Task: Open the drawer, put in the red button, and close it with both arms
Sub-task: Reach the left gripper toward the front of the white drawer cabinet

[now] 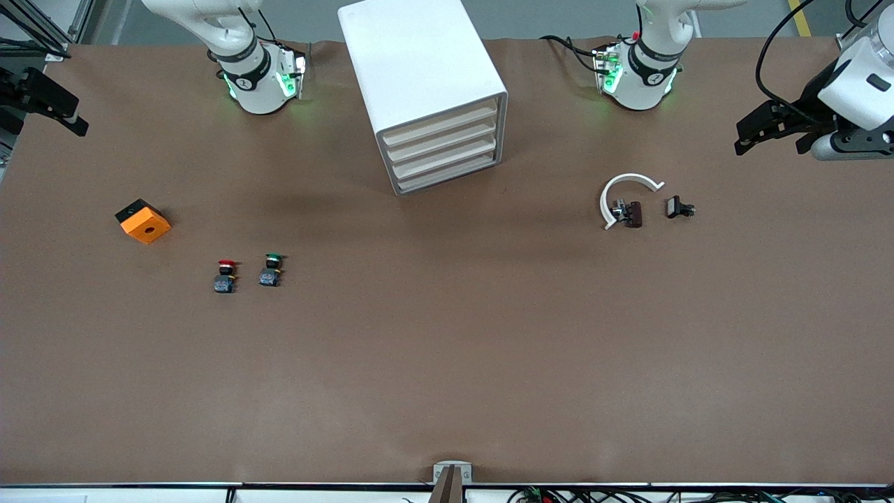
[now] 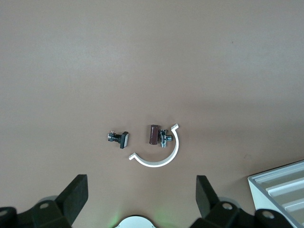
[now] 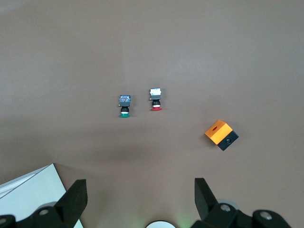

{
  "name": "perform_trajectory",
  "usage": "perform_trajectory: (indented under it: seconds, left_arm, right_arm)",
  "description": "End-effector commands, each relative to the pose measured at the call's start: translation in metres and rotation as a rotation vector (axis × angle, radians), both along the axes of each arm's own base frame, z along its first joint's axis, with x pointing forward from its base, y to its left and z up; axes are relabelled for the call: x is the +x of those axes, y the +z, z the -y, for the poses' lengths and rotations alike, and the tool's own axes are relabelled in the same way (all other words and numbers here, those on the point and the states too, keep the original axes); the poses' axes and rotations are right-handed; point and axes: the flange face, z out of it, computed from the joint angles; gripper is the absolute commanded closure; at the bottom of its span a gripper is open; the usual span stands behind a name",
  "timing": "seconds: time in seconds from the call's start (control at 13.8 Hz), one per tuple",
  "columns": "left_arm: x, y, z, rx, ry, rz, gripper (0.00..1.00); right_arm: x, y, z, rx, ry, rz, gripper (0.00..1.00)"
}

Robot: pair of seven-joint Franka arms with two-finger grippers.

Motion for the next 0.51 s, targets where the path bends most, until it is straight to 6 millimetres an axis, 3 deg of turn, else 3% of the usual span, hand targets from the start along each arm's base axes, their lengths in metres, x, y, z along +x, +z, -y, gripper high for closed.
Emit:
perform_trajectory:
  seconds: [0.0, 0.43]
  left_arm:
    - [0.0027, 0.0059, 0.0012, 0.011, -0.012, -0.007, 0.00]
    - [0.0020, 0.0021, 0.0009, 0.013, -0.019, -0.030, 0.00]
  right_arm:
    - [-0.0110, 0.0041, -0.0027, -0.011, 0.016, 0.007, 0.00]
    - [-0.0117, 0.0040, -0.0011, -0.011, 0.011, 0.006, 0.00]
